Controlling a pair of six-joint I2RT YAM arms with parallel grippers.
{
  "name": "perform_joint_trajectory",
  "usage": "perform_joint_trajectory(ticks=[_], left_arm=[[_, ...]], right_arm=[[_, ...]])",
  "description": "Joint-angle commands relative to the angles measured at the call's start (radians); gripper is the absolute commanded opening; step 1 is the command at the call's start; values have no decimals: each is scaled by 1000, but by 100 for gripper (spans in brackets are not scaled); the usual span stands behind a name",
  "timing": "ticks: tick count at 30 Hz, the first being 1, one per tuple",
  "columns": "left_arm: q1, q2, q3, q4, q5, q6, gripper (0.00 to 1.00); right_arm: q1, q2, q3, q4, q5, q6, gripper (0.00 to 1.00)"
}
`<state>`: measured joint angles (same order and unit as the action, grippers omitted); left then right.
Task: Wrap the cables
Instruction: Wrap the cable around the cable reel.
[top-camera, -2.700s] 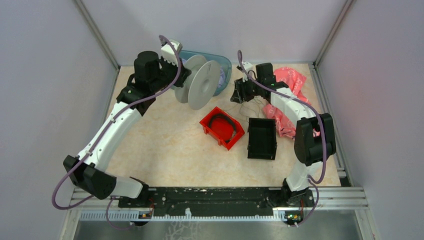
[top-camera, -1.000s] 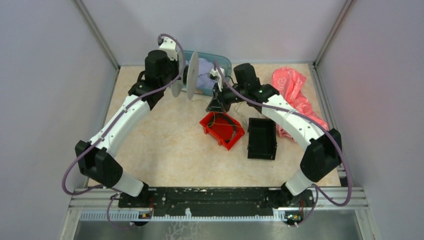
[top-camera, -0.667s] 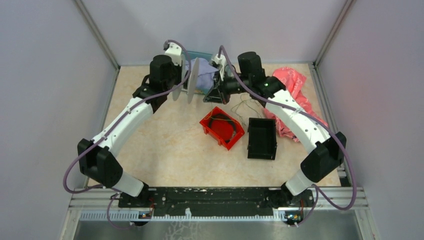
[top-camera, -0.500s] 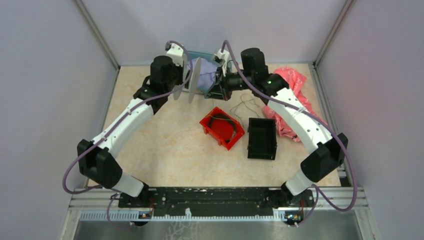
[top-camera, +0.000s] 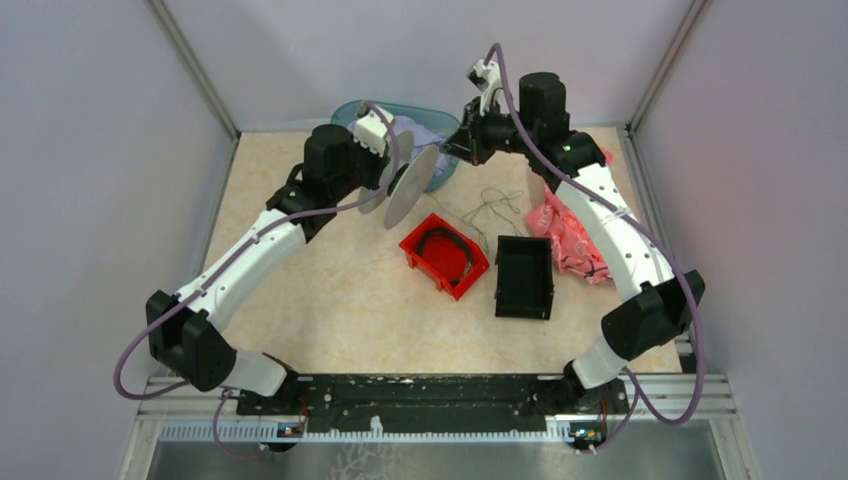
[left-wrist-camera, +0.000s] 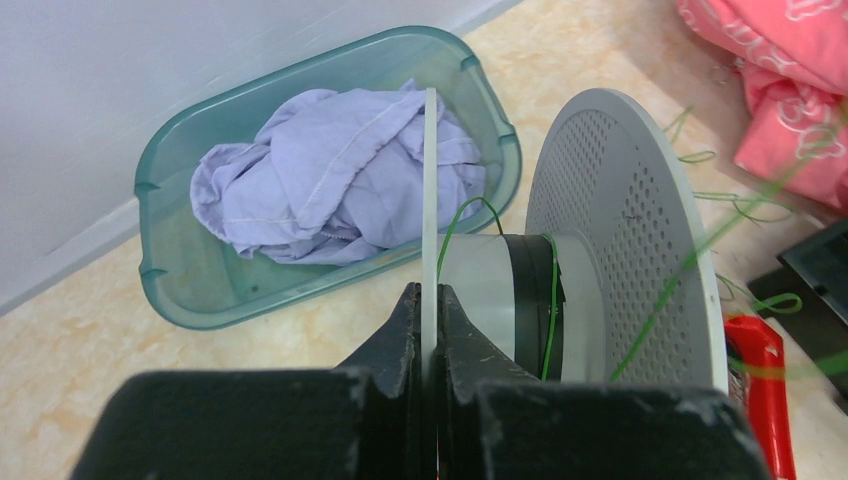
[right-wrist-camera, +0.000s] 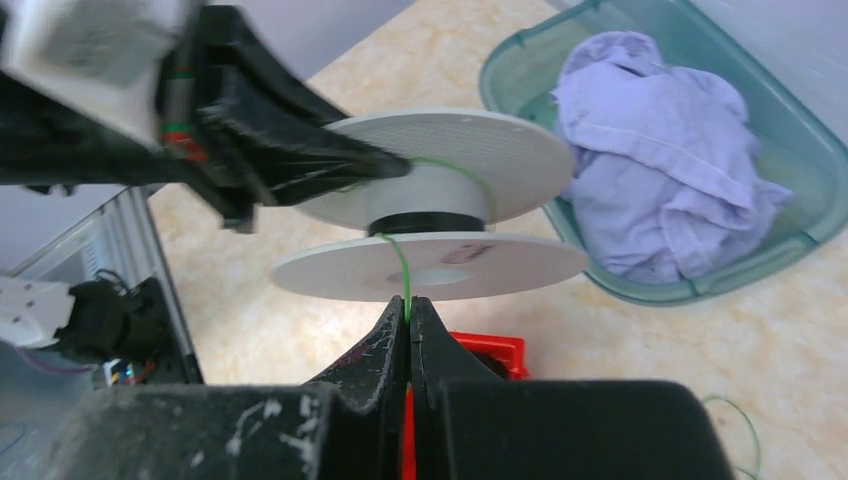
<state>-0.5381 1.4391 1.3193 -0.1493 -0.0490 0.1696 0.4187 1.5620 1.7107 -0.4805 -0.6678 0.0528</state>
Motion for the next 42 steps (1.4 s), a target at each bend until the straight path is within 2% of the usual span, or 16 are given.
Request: perform_joint_trajectory(ticks=[1,8,21,23,27,31,37,42], left_arm=[[-2,-74,6,28,127,37,0],[-2,-102,16,-5,236,31,0],[3,-104,70,-35,244,-26,0],[7,-102,74,-35,234,-31,0],[10,-96,78,-33,216,-37,0],[16,-92,89,-34,185,-55,0],[29,-73,112,-41,130,-92,0],[38,-57,120,-44,100,-112,0]], right_arm=[[-42,21,51,50,125,-3,0],[-97,74,48,40,220,-40,0],[-117,138,-80,8,207,-95,20],[-122,132,-80,0,187,-98,25],[-124,112,-55,-26,146,-111,43],[-124,101,-37,-51,133,-120,57],[-125,3,-95,-25,55,-129,78],[-124,-63,-139,10,-16,-131,82]])
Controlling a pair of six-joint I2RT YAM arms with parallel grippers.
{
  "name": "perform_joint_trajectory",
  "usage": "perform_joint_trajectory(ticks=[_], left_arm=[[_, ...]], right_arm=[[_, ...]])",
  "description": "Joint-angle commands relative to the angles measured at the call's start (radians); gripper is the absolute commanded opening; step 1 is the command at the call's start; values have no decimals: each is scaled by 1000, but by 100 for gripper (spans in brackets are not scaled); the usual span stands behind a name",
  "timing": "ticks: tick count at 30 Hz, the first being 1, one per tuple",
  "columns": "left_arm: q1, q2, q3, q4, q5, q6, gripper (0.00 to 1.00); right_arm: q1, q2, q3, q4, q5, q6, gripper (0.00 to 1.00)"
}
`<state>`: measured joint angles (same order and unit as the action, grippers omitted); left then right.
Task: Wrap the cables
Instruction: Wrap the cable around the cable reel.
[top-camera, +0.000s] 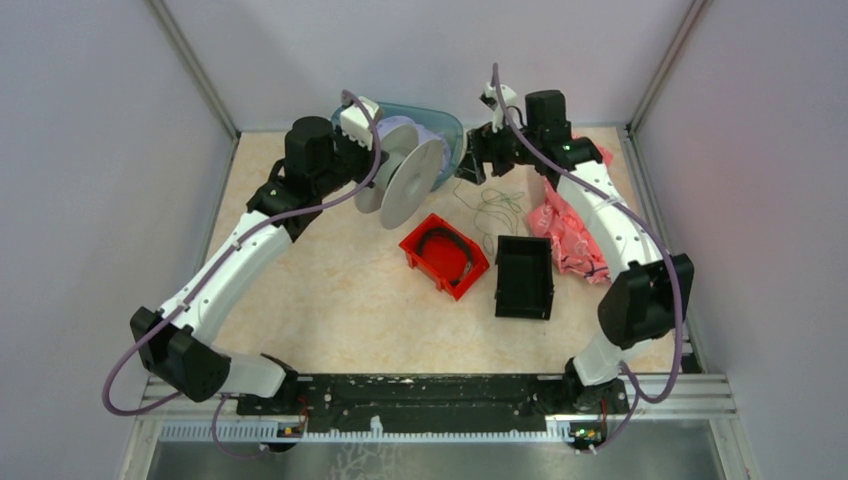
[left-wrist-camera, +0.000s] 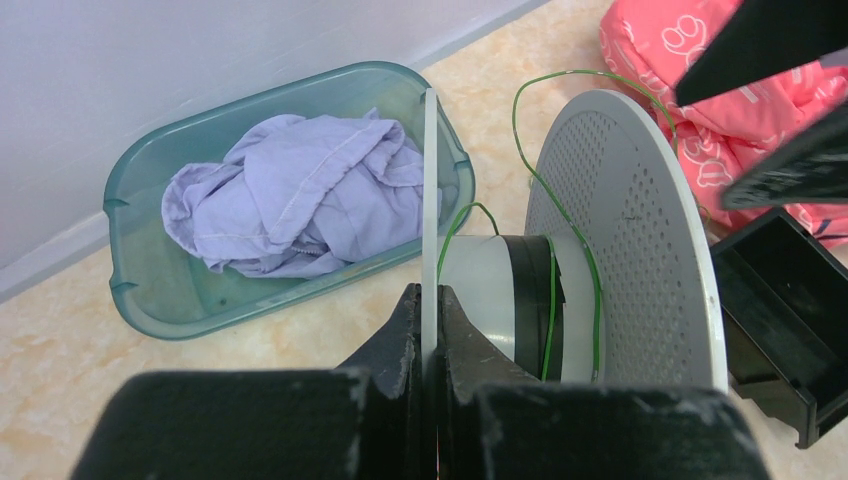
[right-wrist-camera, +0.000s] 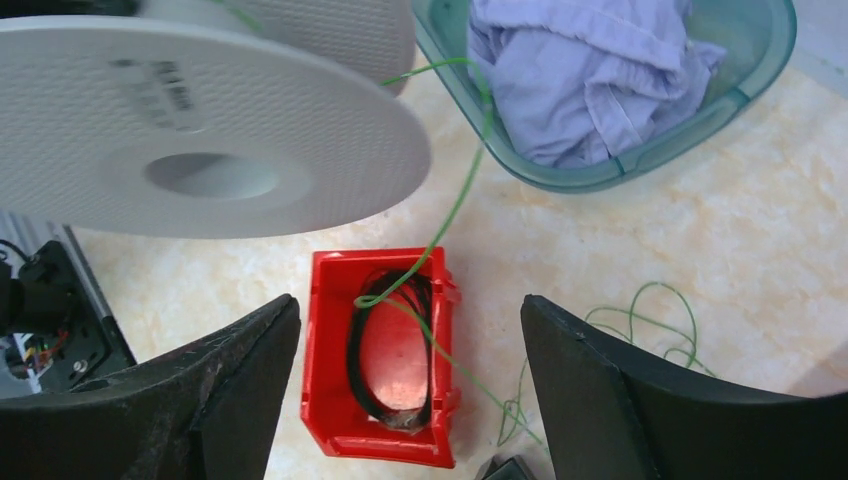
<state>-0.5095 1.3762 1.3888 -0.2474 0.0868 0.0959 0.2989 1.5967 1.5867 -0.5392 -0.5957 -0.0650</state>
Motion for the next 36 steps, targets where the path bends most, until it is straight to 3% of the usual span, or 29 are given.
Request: perform_joint_trajectory(ticks=[1,10,23,30,33,36], left_arm=[[11,8,53,54,-37,-41,0],[34,5,81,34,28,-112,0],[56,-4,83,28,100,-189,0],[74,-6,80,30,121,-220,0],[83,-3,78,29,134,-241,0],[93,-3,81,30,148,-255,0]], right_arm=[[-5,-109,-25,79,-93,-14,82],[-9,-130,-214,201,-55,-60,80],[-10,6,-290,276,-239,-120,72],[-10,29,-304,327,-298,-72,53],[-11,26,-306,342,-301,-53,38],[-11,26,-305,351,-292,-33,18]])
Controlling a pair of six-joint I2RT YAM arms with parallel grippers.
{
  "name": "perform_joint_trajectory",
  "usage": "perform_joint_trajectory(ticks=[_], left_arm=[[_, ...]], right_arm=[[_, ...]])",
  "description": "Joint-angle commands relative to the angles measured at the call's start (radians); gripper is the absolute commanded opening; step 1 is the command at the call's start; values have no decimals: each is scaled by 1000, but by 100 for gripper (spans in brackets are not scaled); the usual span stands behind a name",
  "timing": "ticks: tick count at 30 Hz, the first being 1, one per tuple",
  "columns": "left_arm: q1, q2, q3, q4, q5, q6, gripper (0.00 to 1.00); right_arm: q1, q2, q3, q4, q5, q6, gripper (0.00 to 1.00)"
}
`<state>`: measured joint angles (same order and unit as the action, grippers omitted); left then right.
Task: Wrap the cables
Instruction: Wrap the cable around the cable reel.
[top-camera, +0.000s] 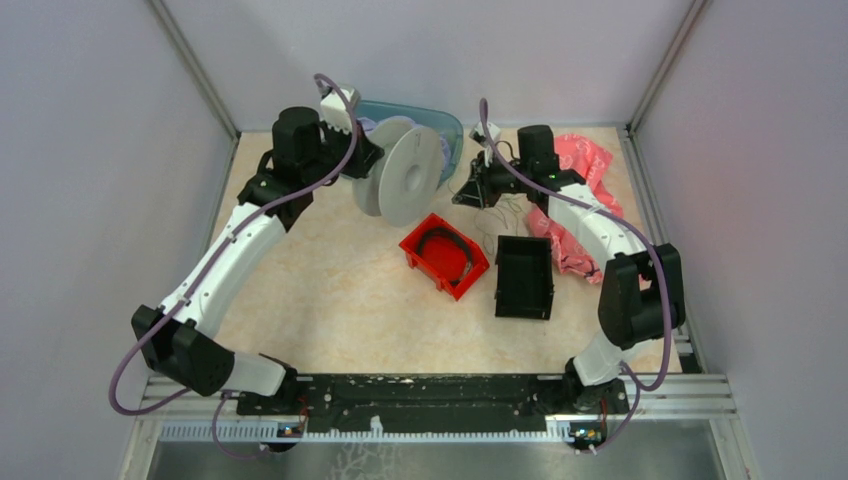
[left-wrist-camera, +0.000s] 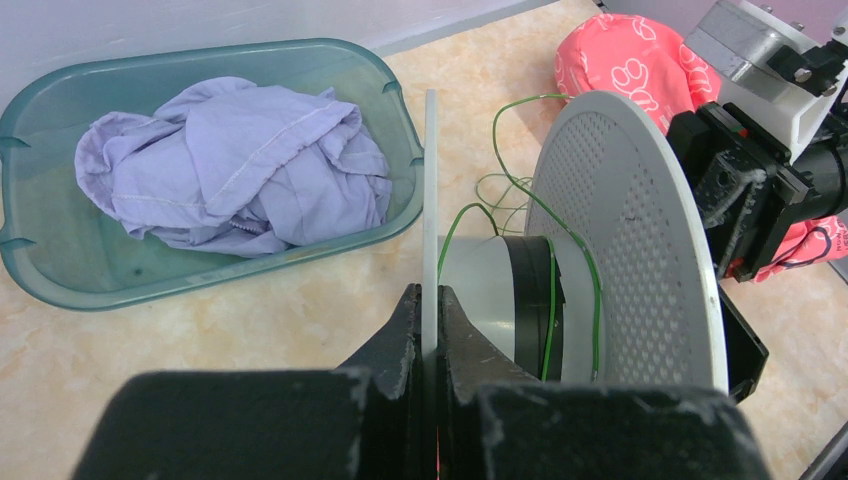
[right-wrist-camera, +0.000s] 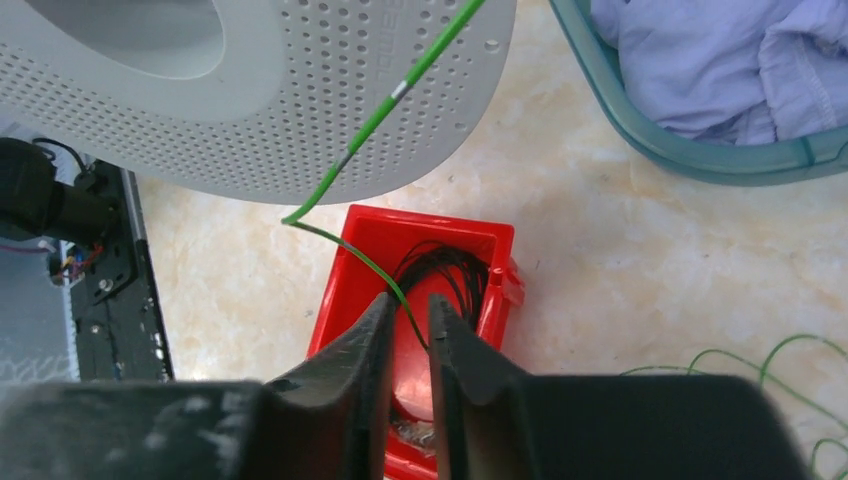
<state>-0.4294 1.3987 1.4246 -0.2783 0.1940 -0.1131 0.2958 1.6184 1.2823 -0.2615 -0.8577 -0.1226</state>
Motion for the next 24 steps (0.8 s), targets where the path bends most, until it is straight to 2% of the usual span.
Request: perform_joint_trajectory(ticks=[1,2,3,8,15,24], left_arm=[[15,-26,48,62,42,-48,0],[17,-26,49,61,43,-50,0],[18,-27,49,62,43,-51,0],[28,-35,49,64,49,-66,0],[42,-31,74,61,50,-72,0],[54,-4,131,46,-5,-91,0]], right_arm=[[-7,3,0,76,-18,32,10],[-7,3,1,78,1,42,2],[-7,0,1,82,21,52,0],[-7,9,12,86,127,119,0],[-8,82,30,27,213,126,0],[46,117,2,-14,199,112,0]])
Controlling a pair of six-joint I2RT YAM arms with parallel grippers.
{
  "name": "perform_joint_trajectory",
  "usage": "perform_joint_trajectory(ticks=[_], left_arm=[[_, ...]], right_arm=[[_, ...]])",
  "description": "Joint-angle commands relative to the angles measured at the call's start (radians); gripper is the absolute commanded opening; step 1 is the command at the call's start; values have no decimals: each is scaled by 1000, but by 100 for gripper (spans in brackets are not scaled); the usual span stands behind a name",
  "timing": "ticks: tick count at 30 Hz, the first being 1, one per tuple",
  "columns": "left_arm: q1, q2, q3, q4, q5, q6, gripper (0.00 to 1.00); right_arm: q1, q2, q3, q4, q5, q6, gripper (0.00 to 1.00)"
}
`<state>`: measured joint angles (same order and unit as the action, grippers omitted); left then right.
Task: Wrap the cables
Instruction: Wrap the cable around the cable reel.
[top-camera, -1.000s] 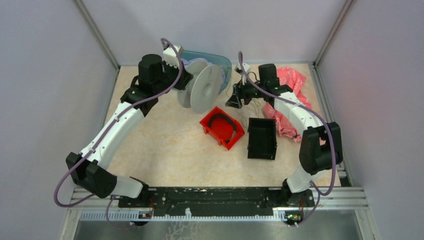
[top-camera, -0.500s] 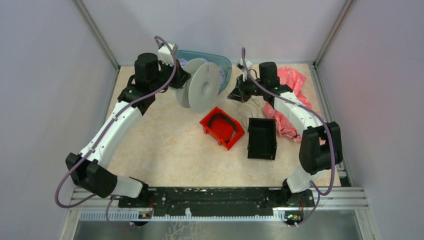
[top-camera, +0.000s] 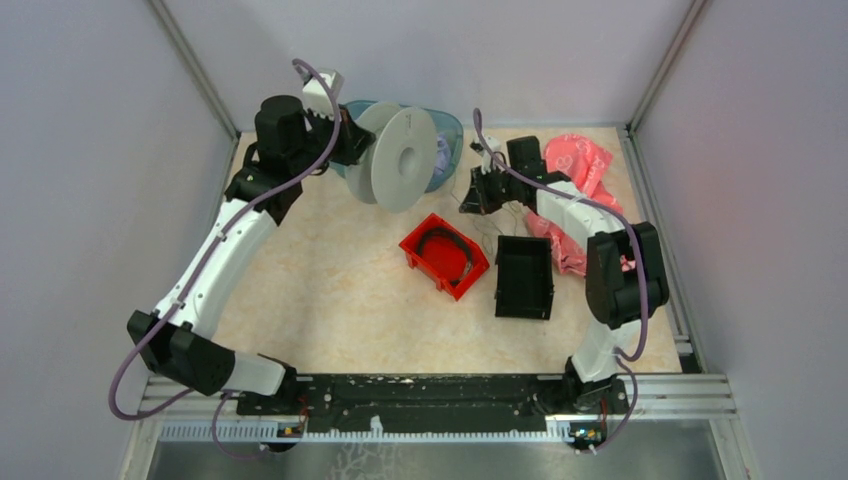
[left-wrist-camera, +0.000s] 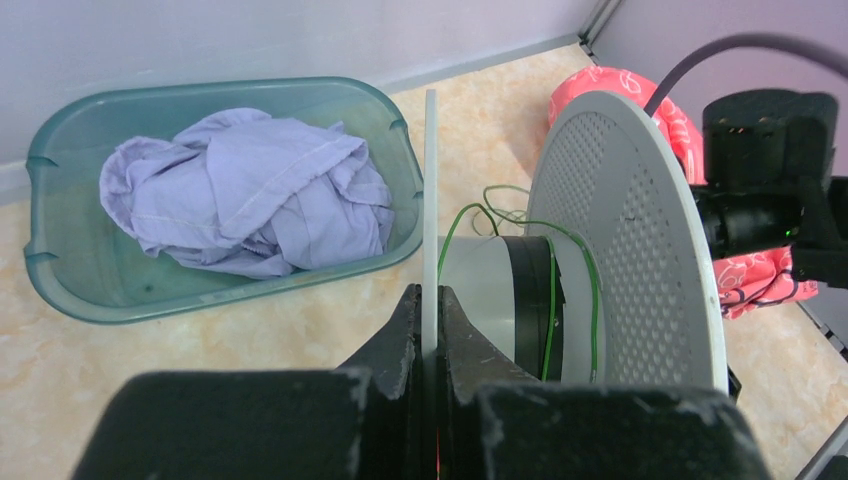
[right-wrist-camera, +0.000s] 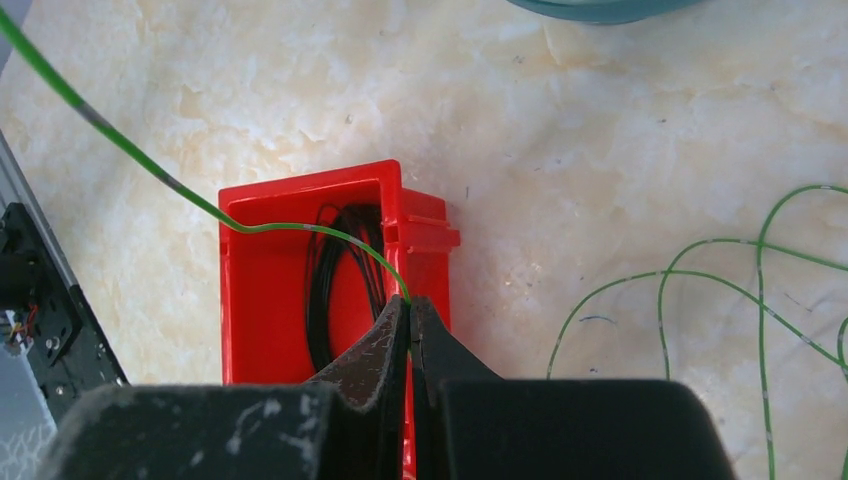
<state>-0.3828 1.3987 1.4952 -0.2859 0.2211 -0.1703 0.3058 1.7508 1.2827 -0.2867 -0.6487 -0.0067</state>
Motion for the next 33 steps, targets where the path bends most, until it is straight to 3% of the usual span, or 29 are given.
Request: perform_joint_trajectory(ticks=[1,17,33], left_arm=[[7,0,62,51,-49,-34,0],[7,66,139,0,-237,-79,0],[6,98,30,94,-348,-16,0]], right_arm=[[50,-17,-4,14,-15,-4,0],[266,-80,-64,16,-101,-75,0],[345,-198,-16,-67,-224,-163,0]])
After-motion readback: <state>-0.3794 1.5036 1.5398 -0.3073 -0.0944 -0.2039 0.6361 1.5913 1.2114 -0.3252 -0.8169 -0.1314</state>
